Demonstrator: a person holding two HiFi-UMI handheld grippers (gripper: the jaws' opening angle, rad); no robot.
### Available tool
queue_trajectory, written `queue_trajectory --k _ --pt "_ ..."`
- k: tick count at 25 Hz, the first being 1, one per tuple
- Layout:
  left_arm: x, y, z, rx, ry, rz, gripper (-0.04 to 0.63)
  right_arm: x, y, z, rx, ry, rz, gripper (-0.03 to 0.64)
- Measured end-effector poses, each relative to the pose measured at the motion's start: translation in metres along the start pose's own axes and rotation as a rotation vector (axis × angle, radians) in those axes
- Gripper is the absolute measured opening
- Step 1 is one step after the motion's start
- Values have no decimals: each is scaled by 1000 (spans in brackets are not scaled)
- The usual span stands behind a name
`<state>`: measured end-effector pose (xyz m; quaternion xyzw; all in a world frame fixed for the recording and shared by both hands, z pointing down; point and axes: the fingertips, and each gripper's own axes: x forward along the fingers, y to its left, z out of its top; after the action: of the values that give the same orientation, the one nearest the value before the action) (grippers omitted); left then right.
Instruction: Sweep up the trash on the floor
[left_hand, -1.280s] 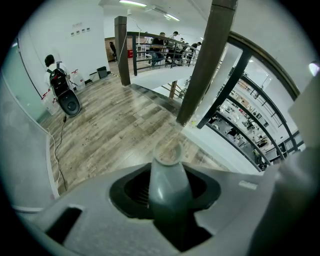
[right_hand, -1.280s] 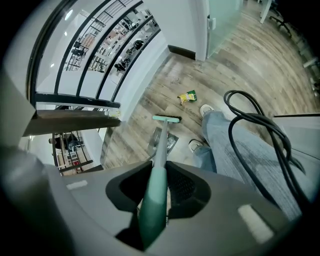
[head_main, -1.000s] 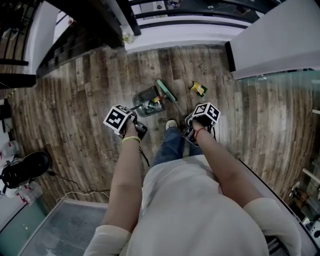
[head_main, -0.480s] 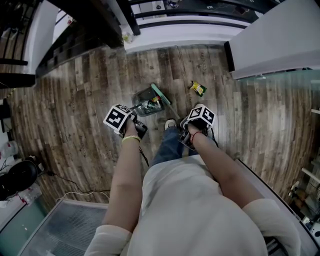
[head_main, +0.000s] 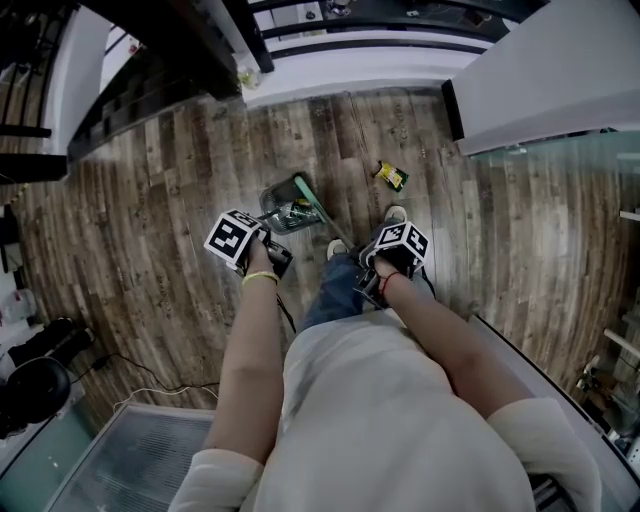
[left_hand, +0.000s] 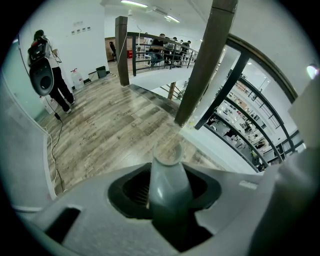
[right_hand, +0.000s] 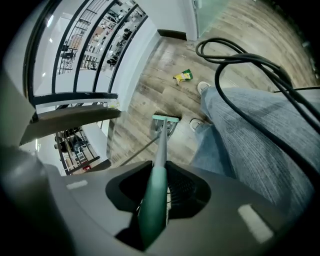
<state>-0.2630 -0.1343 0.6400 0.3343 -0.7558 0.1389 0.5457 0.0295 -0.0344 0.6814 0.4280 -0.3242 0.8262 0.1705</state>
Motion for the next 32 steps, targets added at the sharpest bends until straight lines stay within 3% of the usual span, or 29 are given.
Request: queue_trajectory --k 7,15,25,32 --pt "2 -1 2 -1 3 -2 141 -9 1 -7 8 15 10 95" --pt "1 0 2 0 5 -7 143 -31 -5 -17 -77 34 -4 95" --pt "2 0 1 6 6 -8 143 -47 -17 -13 -29 13 -10 95" --pt "1 1 1 7 7 -9 143 -65 -16 2 -40 -23 35 95"
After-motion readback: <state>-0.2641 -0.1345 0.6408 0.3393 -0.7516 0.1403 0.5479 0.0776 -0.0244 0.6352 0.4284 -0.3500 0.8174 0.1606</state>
